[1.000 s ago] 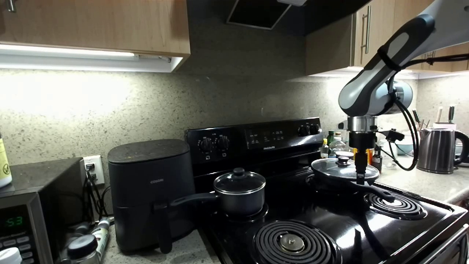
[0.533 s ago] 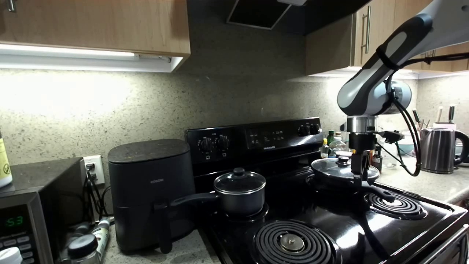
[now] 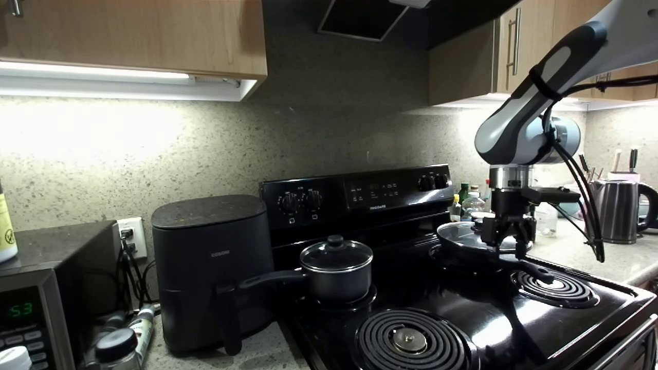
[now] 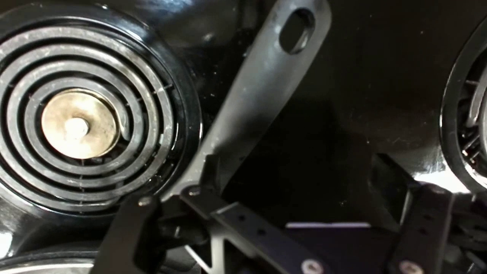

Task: Rotate the black pan.

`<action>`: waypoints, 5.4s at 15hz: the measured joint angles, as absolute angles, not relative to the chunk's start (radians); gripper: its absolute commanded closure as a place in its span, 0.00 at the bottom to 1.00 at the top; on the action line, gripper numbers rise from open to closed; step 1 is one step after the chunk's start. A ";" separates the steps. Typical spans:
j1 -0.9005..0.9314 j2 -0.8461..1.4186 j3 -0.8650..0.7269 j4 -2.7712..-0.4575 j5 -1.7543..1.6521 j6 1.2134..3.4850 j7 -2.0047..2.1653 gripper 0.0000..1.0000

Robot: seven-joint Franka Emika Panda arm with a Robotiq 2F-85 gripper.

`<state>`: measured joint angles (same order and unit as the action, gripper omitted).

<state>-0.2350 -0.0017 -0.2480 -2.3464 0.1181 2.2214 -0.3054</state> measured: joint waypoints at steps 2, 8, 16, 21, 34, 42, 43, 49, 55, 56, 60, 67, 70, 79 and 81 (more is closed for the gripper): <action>-0.236 -0.002 -0.254 -2.348 0.118 2.238 -0.207 0.00; -0.256 0.005 -0.285 -2.370 0.132 2.259 -0.062 0.04; -0.256 0.108 -0.252 -2.342 0.250 2.247 -0.269 0.65; -0.256 0.145 -0.239 -2.316 0.239 2.231 -0.283 0.91; -0.194 0.142 -0.164 -2.252 -0.068 2.088 -0.354 0.92; -0.246 0.218 -0.175 -2.222 -0.065 2.065 -0.549 0.92; -0.263 0.225 -0.186 -2.216 -0.056 2.069 -0.550 0.92; -0.361 0.244 -0.237 -2.167 0.038 2.092 -0.550 0.91; -0.405 0.244 -0.251 -2.143 0.172 2.092 -0.549 0.92; -0.413 0.244 -0.254 -2.142 0.198 2.092 -0.549 0.92; -0.446 0.245 -0.262 -2.144 0.307 2.090 -0.550 0.92; -0.487 0.247 -0.281 -2.160 0.452 2.085 -0.581 0.85; -0.485 0.247 -0.281 -2.160 0.449 2.085 -0.581 0.90; -0.483 0.248 -0.296 -2.148 0.431 2.087 -0.581 1.00; -0.484 0.248 -0.304 -2.148 0.431 2.087 -0.581 1.00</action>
